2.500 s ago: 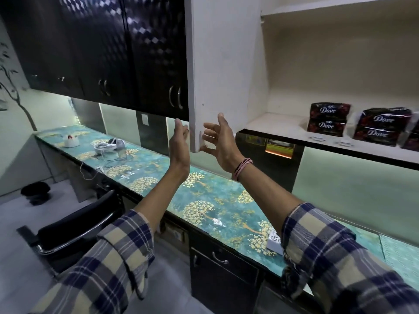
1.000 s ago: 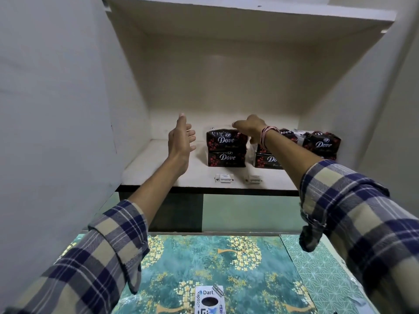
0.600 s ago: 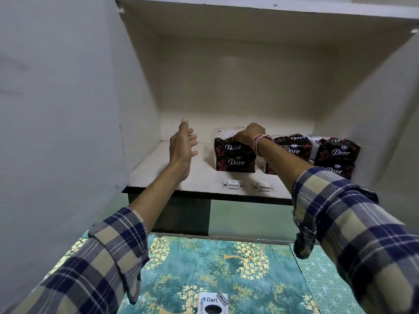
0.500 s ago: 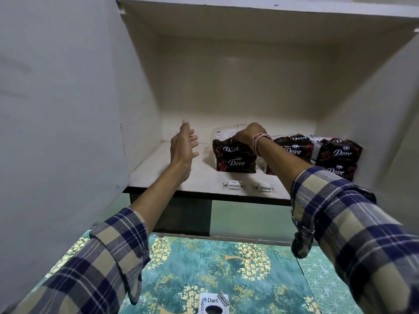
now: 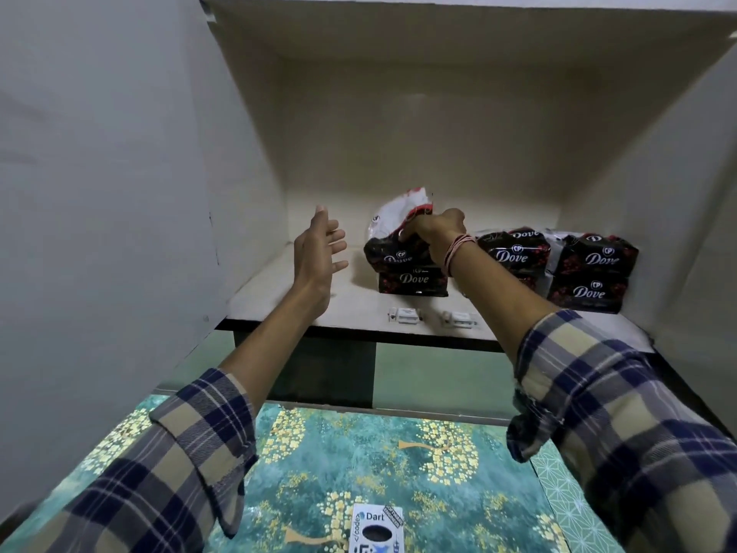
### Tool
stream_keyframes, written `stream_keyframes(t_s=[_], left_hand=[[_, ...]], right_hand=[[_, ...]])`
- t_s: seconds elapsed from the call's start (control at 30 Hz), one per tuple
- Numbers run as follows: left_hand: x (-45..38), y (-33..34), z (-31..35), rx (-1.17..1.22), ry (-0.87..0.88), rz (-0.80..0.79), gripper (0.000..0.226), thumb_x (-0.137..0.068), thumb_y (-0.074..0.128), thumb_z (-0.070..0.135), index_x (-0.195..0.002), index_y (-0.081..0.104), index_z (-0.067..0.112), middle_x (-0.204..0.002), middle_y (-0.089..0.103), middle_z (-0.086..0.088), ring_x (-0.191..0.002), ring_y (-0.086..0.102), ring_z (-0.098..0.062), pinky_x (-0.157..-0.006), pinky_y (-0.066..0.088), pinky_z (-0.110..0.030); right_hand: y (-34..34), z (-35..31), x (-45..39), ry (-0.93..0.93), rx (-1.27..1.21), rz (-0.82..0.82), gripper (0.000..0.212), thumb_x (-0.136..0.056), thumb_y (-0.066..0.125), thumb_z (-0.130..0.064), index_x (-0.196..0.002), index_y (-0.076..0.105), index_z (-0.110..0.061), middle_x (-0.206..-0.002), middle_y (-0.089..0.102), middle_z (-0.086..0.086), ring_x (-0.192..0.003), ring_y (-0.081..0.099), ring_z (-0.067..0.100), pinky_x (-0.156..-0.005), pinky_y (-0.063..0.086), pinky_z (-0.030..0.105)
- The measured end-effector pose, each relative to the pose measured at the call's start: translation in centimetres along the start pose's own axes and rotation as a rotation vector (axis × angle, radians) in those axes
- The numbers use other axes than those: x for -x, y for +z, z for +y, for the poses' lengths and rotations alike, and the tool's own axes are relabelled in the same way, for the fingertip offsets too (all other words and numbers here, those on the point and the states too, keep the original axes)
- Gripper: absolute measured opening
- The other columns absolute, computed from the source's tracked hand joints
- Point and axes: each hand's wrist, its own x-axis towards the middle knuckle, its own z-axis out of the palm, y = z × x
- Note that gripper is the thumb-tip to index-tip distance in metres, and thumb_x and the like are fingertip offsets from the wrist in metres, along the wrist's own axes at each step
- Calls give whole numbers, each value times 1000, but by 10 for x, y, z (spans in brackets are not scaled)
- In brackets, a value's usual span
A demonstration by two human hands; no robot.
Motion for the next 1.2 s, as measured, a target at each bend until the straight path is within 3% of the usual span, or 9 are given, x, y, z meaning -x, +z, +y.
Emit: stream_keyframes(t_s=[0.17, 0.27, 0.37, 0.53, 0.7, 0.87, 1.0, 1.07, 1.2], left_hand=[[26, -17, -10, 70, 38, 0, 54, -103, 44, 54, -123, 67, 10, -116, 74, -8, -110, 71, -23, -89, 58, -41], [54, -31, -30, 164, 72, 37, 50, -102, 47, 50, -116, 70, 8, -107, 76, -8, -99, 73, -22, -80, 58, -36], [91, -44, -60, 266, 119, 101, 44, -103, 49, 43, -108, 71, 5, -94, 74, -10, -86, 69, -21, -72, 55, -32], [149, -64, -129, 342, 45, 148, 39, -103, 48, 37, -101, 70, 4, -83, 71, -7, -77, 65, -20, -69, 54, -30], [198, -74, -209, 250, -221, 226, 37, -105, 47, 35, -95, 70, 8, -78, 71, -2, -72, 68, -13, -70, 52, -30], [233, -82, -278, 159, -483, 234, 38, -104, 47, 41, -105, 68, 9, -94, 70, -7, -90, 65, -22, -81, 49, -37], [249, -86, -315, 96, -667, 157, 51, -102, 51, 46, -130, 60, 5, -117, 68, -12, -111, 63, -27, -95, 51, -45], [253, -89, -331, 80, -730, 90, 56, -98, 54, 51, -137, 57, 11, -126, 66, -13, -120, 62, -30, -101, 49, -50], [250, -95, -354, 121, -831, -36, 52, -92, 63, 52, -131, 65, 17, -120, 73, -10, -109, 68, -25, -95, 51, -45]], right_hand=[[-26, 11, 61, -74, -346, -75, 80, -48, 87, 8, -121, 55, 3, -106, 73, 20, -89, 76, 39, -66, 66, 43], [-50, 40, 101, -125, -522, -183, 74, -53, 89, 8, -121, 58, 5, -104, 75, 20, -90, 76, 38, -75, 65, 50], [-72, 81, 140, -152, -602, -304, 55, -68, 80, 15, -119, 61, 4, -98, 70, 15, -88, 72, 32, -72, 64, 43], [-102, 172, 198, -96, -577, -365, 65, -65, 81, 11, -122, 54, -6, -101, 73, 4, -93, 72, 23, -77, 61, 41], [-110, 273, 227, 101, -486, -452, 88, -64, 84, 17, -139, 46, -9, -121, 71, 21, -107, 71, 41, -90, 59, 58], [-103, 352, 235, 337, -516, -319, 90, -64, 85, 14, -140, 46, -12, -110, 76, 12, -102, 73, 35, -83, 61, 51], [-89, 389, 238, 491, -562, -222, 86, -61, 90, 6, -136, 48, 6, -108, 72, 20, -104, 70, 49, -79, 62, 51], [-80, 400, 241, 529, -559, -185, 82, -59, 92, 2, -130, 52, 12, -106, 70, 23, -98, 70, 46, -79, 62, 54], [-51, 423, 244, 592, -530, -70, 87, -54, 95, 0, -130, 52, 7, -107, 71, 20, -104, 70, 49, -90, 55, 68]])
